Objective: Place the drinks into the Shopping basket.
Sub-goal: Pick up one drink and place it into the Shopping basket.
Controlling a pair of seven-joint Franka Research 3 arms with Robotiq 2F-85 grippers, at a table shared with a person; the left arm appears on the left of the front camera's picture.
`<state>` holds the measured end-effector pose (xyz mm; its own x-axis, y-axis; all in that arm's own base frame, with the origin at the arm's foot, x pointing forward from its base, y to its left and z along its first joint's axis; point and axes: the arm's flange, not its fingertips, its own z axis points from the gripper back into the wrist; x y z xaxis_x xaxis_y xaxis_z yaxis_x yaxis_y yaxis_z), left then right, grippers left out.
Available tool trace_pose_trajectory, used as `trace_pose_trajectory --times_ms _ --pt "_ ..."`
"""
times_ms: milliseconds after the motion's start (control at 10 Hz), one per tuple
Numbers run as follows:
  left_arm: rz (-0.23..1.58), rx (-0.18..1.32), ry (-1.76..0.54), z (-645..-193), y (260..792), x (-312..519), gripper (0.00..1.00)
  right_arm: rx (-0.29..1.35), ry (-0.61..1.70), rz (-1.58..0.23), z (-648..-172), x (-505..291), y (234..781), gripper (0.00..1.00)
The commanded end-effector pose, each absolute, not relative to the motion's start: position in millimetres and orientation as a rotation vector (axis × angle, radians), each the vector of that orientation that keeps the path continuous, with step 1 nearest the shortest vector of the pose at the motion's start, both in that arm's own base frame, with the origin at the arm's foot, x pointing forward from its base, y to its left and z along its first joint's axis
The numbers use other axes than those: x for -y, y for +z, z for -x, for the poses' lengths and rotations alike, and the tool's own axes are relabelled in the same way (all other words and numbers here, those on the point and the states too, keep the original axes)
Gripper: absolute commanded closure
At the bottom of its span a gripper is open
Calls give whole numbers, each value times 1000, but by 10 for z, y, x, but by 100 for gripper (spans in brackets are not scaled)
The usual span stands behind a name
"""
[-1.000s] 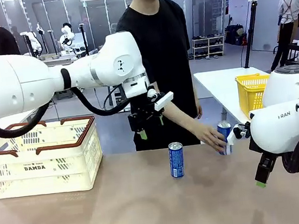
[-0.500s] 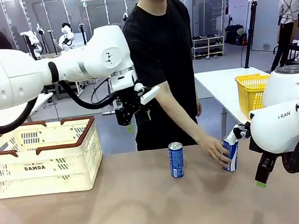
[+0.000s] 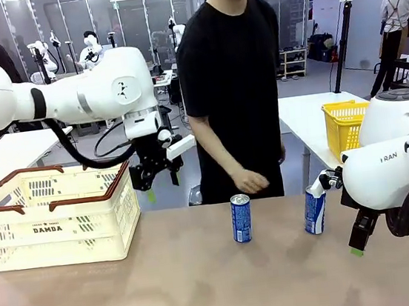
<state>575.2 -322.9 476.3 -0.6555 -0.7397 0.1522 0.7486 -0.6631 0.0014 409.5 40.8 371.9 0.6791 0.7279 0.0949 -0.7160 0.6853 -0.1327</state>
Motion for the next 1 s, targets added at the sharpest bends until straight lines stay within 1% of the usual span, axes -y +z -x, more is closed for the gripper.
trace_pose_trajectory --times_ms 0,100,200,300,700,800,900 --pt "183 129 -2255 -5535 4670 3118 0 142 811 90 -4092 -404 3724 4" --pt "166 125 -2233 -5568 4695 3083 0 142 811 90 -4092 -404 3724 4" --pt "166 85 -2248 -5611 4708 3019 0 142 811 90 -4092 -404 3724 4" --pt "189 84 -2267 -5634 4668 3172 0 142 811 90 -4092 -404 3724 4" --pt "188 83 -2266 -5631 4669 3161 0 142 811 90 -4092 -404 3724 4" --pt "182 118 -2295 -5678 4690 3289 0 142 811 90 -4092 -404 3724 4" --pt "166 110 -2319 -5711 4711 3471 0 142 811 90 -4092 -404 3724 4"
